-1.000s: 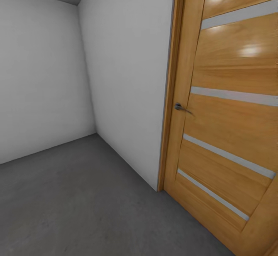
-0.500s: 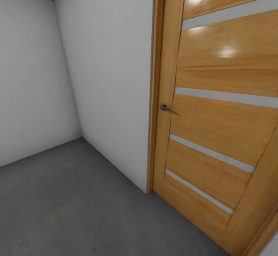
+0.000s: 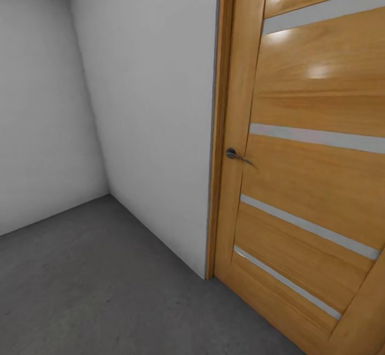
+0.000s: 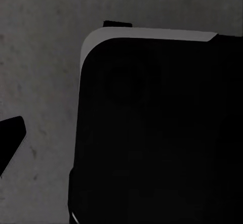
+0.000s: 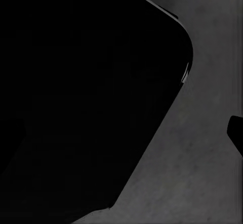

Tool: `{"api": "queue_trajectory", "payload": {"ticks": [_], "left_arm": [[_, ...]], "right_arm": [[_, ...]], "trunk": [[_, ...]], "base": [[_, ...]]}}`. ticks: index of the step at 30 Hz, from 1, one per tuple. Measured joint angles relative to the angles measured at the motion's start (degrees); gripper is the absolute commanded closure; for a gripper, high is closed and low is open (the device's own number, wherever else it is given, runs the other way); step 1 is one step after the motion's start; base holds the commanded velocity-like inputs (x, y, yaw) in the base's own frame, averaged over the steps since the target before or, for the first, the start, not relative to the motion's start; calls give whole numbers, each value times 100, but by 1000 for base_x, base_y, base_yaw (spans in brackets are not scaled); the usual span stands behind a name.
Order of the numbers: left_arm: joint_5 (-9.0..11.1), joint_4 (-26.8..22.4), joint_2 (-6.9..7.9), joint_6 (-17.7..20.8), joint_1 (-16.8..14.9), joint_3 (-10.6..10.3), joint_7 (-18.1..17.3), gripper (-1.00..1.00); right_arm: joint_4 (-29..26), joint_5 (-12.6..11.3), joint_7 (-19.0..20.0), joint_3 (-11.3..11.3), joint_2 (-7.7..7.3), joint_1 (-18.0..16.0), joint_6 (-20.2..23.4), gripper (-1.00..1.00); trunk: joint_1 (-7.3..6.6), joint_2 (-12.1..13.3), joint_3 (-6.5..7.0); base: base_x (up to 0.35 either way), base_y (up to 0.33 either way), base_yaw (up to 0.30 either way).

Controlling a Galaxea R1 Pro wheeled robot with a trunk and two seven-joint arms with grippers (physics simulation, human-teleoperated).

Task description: Move the two storage containers from the living room to the garage. In the garage, place one container on the floor and stack the other container on top of it (either order is fine).

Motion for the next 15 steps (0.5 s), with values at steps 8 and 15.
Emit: {"api": "queue_trajectory", "payload": {"ticks": [8, 15], "left_arm": [[28, 0, 0, 6, 0, -2, -2, -100], [29, -1, -6, 4, 0, -2, -3, -100]], "right_arm": [[-1, 0, 0, 12, 3, 0, 0, -100], [1, -5, 0, 6, 7, 0, 0, -100]], "trunk": [[0, 0, 0], [0, 0, 0]], "base": [[317, 96, 0], [321, 80, -79]]}}
